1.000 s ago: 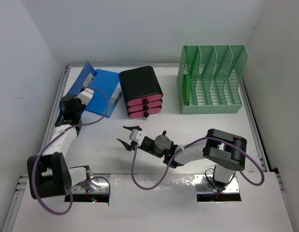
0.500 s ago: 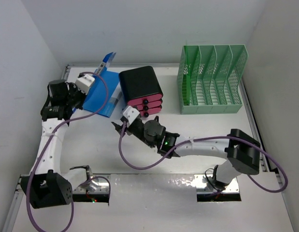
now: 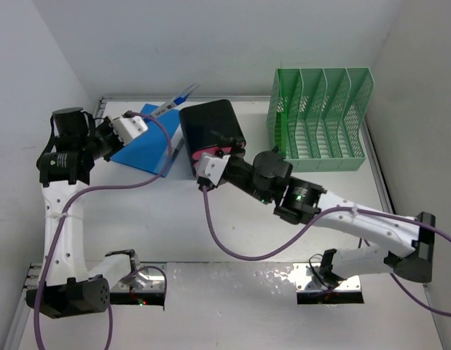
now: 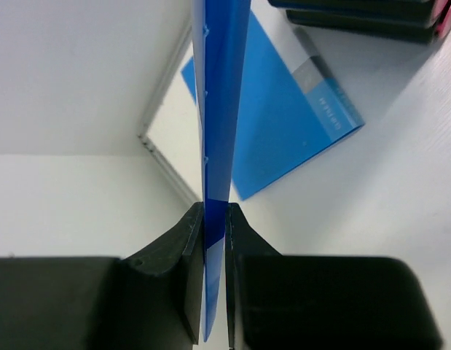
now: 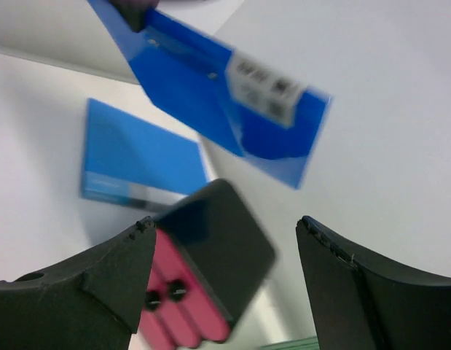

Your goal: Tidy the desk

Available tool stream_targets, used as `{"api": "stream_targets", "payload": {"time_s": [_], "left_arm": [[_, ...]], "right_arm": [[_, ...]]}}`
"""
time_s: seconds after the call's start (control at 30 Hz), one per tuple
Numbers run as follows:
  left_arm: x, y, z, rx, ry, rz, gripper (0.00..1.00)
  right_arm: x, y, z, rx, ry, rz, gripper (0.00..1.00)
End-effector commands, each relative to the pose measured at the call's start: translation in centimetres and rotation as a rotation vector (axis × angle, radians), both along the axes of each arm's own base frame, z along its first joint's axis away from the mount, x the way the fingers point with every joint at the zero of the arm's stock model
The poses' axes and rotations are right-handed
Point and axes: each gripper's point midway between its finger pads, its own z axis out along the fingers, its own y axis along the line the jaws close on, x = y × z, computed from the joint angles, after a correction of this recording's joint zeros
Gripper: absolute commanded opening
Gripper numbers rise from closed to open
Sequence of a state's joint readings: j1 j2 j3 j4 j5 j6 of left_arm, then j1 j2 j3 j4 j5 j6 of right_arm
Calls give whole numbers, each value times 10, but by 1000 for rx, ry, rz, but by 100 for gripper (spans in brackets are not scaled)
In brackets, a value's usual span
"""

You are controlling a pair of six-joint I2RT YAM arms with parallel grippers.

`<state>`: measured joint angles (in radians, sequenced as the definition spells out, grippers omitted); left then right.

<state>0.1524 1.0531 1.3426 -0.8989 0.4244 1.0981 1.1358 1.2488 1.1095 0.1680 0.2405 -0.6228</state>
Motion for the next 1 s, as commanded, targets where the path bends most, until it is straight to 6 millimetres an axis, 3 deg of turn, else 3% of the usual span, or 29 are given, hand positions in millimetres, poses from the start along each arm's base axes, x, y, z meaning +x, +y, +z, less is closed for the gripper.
{"api": "stream_targets", "payload": {"time_s": [0.0, 0.07, 0.23, 0.27, 0.37, 0.43, 0.67, 0.83, 0.97], "left_arm": [[-2, 0, 39, 201, -126, -151, 0], [-9, -2, 42, 255, -121, -202, 0], [-19, -8, 49, 337, -139, -291, 0], [-19, -8, 50, 342, -145, -293, 0], [-18, -12, 53, 318, -168, -298, 0], [-16, -14, 56, 301, -187, -298, 0], [-19, -18, 47, 308, -173, -333, 0], [-26, -30, 36, 303, -162, -421, 0], [-45, -43, 17, 340, -127, -569, 0]], "right_arm": [[-9, -13, 42, -154, -126, 62, 76], [-6, -18, 61, -197, -174, 41, 76], [3, 3, 51, -367, -193, 83, 80], [6, 6, 62, -354, -202, 71, 82], [15, 25, 51, -403, -193, 78, 86], [19, 44, 32, -445, -154, 111, 87], [32, 84, 21, -425, -143, 146, 88], [50, 91, 22, -366, -98, 156, 86], [80, 79, 15, -351, -62, 111, 84]]}}
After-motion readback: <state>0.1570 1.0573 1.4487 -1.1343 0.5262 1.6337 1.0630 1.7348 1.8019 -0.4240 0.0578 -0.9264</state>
